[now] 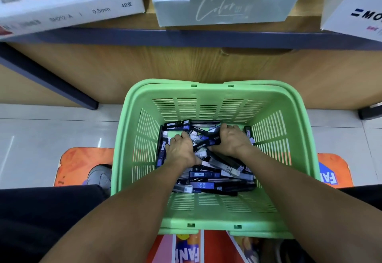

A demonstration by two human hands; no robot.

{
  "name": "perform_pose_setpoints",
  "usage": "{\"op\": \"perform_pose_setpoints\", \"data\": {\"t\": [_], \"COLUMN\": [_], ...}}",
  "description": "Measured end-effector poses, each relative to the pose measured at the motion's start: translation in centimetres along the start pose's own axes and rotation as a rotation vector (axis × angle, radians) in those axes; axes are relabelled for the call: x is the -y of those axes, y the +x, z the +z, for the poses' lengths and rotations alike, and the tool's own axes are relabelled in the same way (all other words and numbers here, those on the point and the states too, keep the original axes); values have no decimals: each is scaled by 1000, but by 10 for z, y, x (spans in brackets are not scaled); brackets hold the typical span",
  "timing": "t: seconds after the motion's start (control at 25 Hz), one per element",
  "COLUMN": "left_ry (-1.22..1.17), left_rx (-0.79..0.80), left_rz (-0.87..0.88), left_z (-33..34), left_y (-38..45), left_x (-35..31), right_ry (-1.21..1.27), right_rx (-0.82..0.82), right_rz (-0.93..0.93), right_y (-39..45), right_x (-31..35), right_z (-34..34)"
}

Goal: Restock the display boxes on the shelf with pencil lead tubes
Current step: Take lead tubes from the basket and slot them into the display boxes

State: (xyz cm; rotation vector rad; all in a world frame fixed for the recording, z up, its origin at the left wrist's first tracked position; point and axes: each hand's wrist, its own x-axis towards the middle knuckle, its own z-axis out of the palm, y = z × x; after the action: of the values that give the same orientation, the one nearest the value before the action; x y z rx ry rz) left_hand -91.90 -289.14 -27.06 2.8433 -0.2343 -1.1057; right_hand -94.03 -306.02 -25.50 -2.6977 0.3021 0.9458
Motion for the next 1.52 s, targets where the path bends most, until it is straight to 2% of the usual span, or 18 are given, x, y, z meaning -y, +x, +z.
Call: {"op": "perform_pose_setpoints", "data": {"t": [0.32, 0.48, 0.68, 0.88, 1.08, 1.12, 1.16, 1.24, 1.32, 1.52], "left_ry": [-102, -91, -104, -310, -665, -733, -800, -924, -1013, -1137], "left_rx": [-53, -32, 10, -11, 103, 102, 97, 78, 58, 44], "left_rz": [59, 69, 98, 80, 156, 164, 159, 133, 95, -14], "left_z": [8, 5, 2, -39, -68, -72, -76, -80, -78, -67], "left_y": [-6, -7, -12, -8, -24, -32, -38, -49, -57, -64], "left_x": [-7, -8, -1, 10, 9, 8, 8, 5, 2, -2], "right_ry": [157, 281, 349, 470, 530, 606, 736, 1036, 1197, 1333], "right_rx": [66, 144, 125, 99, -48, -35, 45, 325, 462, 327], "right_rz": [-60, -65, -36, 9, -3, -2, 15, 56, 69, 65], "right_y": [2, 3, 1, -6, -22, -28, -35, -52, -66, -72], "right_x": [6, 0, -6, -13, -4, 0, 4, 16, 24, 33], "right_z": [9, 10, 9, 1, -27, -35, -43, -50, -46, -33]}}
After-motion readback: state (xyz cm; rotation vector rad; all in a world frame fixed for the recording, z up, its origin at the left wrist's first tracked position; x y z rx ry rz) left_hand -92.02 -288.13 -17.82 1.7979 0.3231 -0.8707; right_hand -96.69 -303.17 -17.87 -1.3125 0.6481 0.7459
